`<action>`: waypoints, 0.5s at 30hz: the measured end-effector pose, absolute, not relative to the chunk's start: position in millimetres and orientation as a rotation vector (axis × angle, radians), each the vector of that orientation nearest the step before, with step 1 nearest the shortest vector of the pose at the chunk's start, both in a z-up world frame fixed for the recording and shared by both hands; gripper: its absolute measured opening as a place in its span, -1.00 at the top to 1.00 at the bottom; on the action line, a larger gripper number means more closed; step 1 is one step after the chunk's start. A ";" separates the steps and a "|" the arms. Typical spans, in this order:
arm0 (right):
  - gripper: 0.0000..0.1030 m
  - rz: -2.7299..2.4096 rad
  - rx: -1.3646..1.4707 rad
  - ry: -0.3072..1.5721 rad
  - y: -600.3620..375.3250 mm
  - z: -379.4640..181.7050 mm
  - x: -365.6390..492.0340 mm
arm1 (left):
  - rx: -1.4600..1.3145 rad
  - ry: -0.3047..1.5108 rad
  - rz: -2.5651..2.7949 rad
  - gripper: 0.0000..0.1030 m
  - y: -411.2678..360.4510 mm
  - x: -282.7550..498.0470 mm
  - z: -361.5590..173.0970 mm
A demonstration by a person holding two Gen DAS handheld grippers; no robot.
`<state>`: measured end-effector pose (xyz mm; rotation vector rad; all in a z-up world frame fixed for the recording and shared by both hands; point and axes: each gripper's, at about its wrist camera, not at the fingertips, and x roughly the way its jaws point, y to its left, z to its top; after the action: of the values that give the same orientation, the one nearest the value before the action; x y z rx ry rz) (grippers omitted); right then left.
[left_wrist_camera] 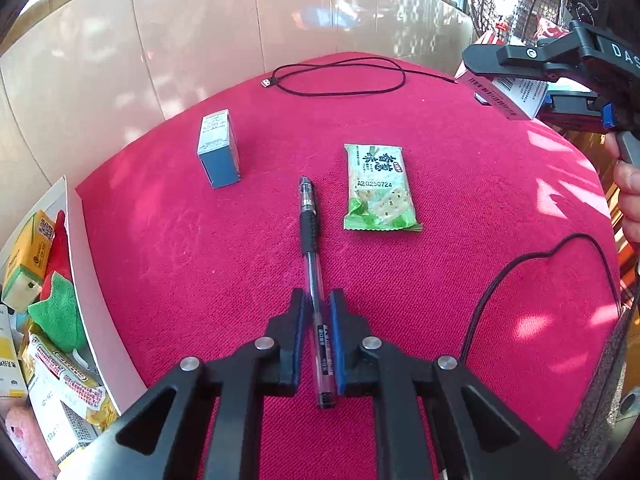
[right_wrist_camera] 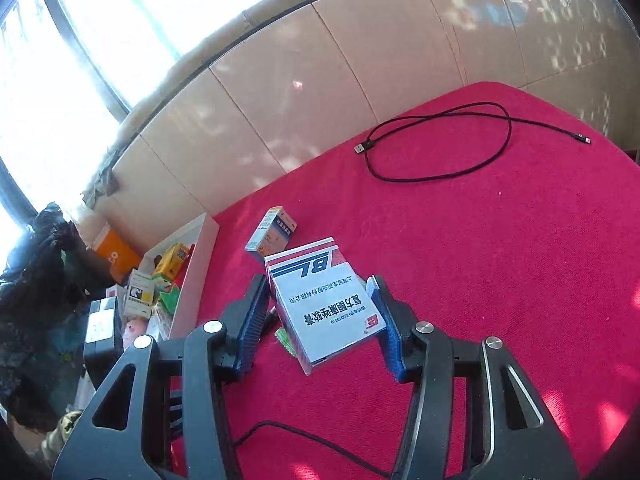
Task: Organize objects
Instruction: 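Grasp the black pen with the left tool while the right tool grasps the white BL box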
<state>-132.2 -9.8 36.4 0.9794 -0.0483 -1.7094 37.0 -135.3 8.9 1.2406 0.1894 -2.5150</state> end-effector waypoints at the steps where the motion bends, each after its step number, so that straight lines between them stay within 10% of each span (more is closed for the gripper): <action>1: 0.02 -1.710 0.982 -0.055 -6.8 37.0 -131.1 | 1.224 0.174 -2.510 0.87 -130.3 38.9 8.8; 15: 0.02 -1.737 0.891 -0.064 7.3 64.4 -105.1 | 0.936 0.183 -2.588 0.87 -99.9 67.7 58.3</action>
<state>-105.1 7.3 64.4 0.8912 -0.0640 -1.7374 67.7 -99.9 58.3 0.9363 0.1826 -2.5876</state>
